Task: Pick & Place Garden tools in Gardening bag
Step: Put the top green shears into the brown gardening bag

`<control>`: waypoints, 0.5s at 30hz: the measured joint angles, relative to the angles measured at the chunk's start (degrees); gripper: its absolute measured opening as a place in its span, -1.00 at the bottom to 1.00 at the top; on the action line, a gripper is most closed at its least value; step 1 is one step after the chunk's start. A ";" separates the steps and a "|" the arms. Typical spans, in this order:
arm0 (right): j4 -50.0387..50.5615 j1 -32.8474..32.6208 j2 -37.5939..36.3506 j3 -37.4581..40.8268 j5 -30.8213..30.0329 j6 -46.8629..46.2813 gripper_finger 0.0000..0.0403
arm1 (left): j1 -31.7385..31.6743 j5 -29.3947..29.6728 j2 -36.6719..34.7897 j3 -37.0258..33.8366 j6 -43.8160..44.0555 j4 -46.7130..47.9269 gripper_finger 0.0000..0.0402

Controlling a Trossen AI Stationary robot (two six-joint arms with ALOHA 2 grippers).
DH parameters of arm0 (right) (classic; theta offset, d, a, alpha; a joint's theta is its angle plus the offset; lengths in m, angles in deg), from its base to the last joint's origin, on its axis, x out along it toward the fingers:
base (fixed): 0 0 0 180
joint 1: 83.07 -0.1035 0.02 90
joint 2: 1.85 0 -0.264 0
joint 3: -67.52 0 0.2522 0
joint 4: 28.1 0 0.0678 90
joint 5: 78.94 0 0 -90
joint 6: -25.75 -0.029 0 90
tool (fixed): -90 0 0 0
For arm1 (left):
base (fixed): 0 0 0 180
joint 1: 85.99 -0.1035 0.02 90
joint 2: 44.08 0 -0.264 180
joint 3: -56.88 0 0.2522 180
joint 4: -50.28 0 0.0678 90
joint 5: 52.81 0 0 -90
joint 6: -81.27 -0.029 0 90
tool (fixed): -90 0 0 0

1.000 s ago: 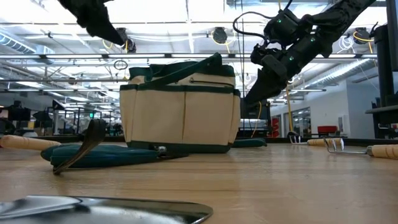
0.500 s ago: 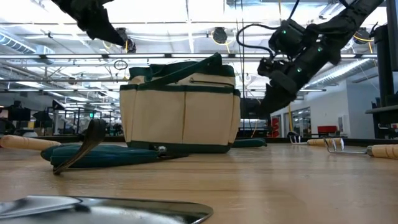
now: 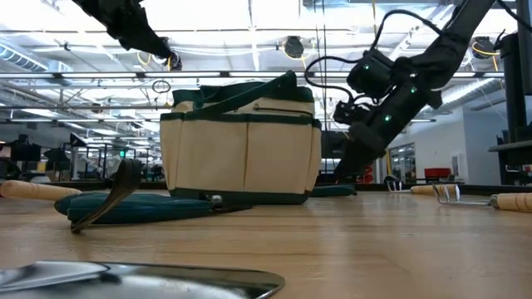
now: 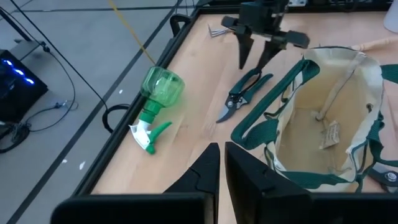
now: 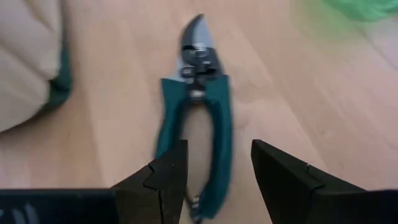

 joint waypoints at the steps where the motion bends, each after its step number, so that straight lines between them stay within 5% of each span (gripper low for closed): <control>1: -0.58 0.28 0.40 0.00 -0.72 -0.03 -0.15 | 0.00 -0.01 0.00 0.00 0.01 0.00 -0.85; 15: -0.34 0.63 0.62 0.00 -0.81 -1.36 -0.15 | -0.04 -0.27 0.02 0.00 0.23 0.28 -0.85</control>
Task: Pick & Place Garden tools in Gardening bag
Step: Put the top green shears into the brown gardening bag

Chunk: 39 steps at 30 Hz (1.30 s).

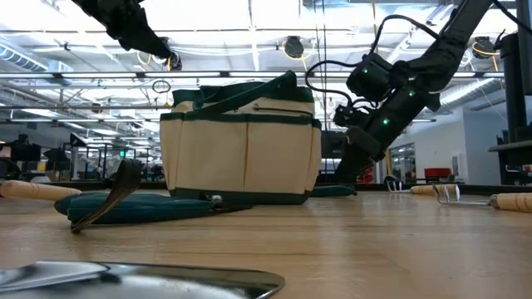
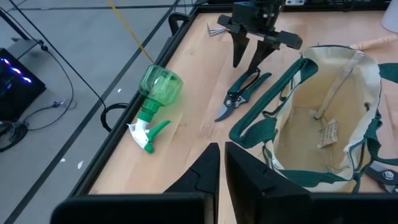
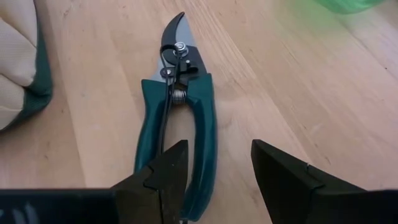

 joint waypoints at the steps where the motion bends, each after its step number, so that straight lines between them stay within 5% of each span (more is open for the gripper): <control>1: -0.01 0.00 0.00 0.00 0.00 -0.01 -0.15 | 0.00 0.00 0.00 0.00 -0.06 0.02 -0.85; 33: -6.28 -0.09 -0.11 6.19 -0.35 -2.64 -0.15 | 0.00 0.02 0.00 0.07 1.61 0.11 -0.85; 39: -5.96 -0.11 -0.10 6.34 -0.10 -2.54 -0.31 | 0.00 0.02 0.00 0.07 1.76 0.11 -0.85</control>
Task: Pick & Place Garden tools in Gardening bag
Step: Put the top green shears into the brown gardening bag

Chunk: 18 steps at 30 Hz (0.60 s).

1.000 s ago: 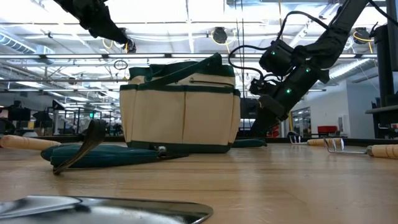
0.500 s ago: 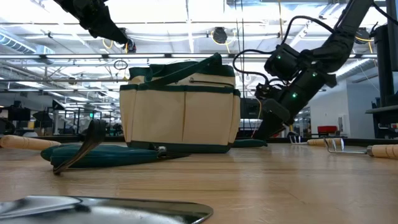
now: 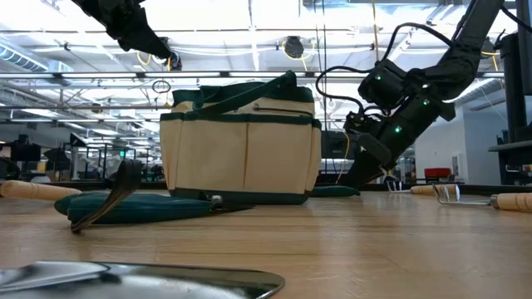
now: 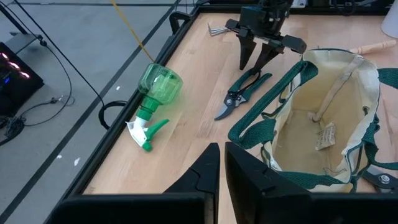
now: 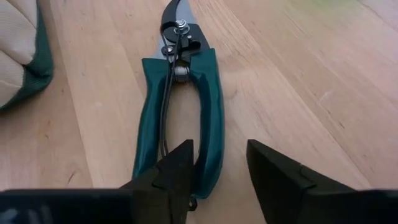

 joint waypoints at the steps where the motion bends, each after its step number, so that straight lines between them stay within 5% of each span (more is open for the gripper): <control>1: 0.14 0.00 0.01 0.00 0.03 0.18 -0.35 | 0.00 0.02 0.00 0.00 0.05 0.00 -0.85; 12: 0.02 0.02 -0.06 0.04 -0.30 2.72 -0.90 | 0.00 0.02 0.00 0.00 0.04 0.00 -0.85; 18: -2.03 0.02 0.02 0.04 0.09 2.76 -0.97 | 0.00 0.02 0.00 0.00 0.02 0.00 -0.85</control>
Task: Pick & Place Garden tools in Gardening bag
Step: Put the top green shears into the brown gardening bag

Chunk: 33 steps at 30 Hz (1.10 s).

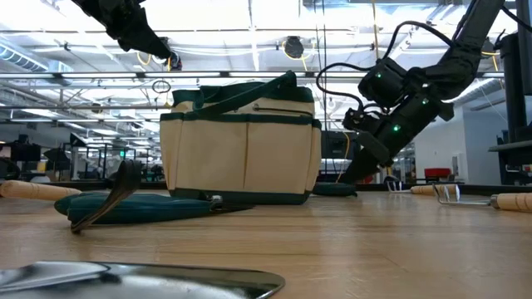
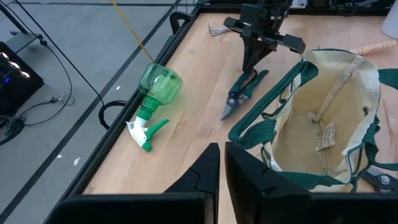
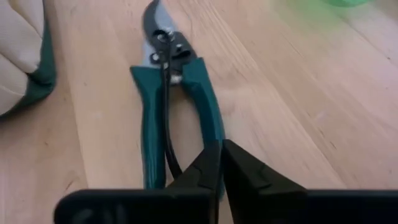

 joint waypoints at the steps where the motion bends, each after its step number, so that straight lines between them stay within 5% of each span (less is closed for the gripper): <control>1: -0.74 0.00 0.03 0.03 0.21 -0.02 -0.98 | -0.01 0.00 0.00 0.00 0.00 0.00 -0.85; 8: -2.14 -0.02 0.08 0.07 4.57 0.50 -0.96 | 0.00 0.00 0.00 0.00 0.00 0.51 -0.85; 20: -2.56 -0.92 0.14 -1.60 4.46 -0.50 -0.37 | -0.02 0.00 0.00 0.00 -0.02 0.48 -0.85; 26: 10.69 -1.64 0.14 -8.56 4.09 -1.21 -0.40 | 0.00 0.01 0.00 0.00 -0.04 0.44 -0.85; 33: 13.50 -1.64 0.07 -10.60 3.94 -1.90 -0.43 | 0.00 0.00 0.00 0.00 -0.07 0.44 -0.85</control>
